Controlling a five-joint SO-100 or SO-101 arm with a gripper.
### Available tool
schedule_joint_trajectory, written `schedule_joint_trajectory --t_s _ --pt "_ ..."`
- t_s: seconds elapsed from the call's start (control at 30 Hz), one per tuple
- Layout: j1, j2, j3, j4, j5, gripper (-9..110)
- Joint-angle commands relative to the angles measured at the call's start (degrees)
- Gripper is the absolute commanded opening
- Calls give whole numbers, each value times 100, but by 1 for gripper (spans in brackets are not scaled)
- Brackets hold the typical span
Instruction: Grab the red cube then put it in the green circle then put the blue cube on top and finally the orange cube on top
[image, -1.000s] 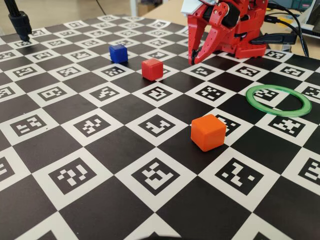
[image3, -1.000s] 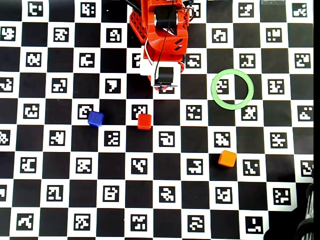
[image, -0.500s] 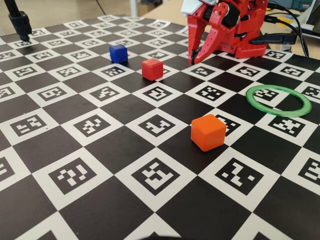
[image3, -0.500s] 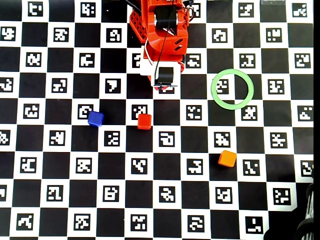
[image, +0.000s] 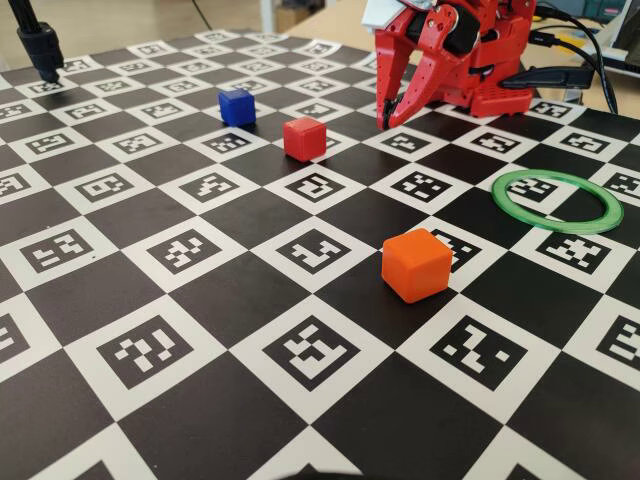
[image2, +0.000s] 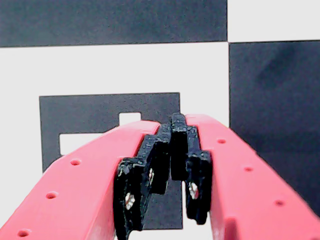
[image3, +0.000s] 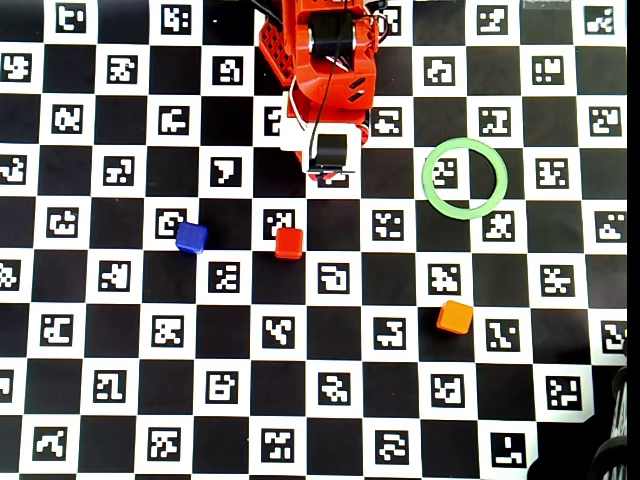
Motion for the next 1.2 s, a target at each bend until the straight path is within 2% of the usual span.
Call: schedule_joint_trajectory --t_s 0.0,0.37,0.63,0.87,1.17 --pt "-396 281 290 554 -88 -6" --pt "-352 281 290 554 -97 -6" --pt "-334 281 202 343 281 -6" --pt "-378 0 -1046 659 1863 -6" --pt "-360 -2399 -3270 773 2997 -6"
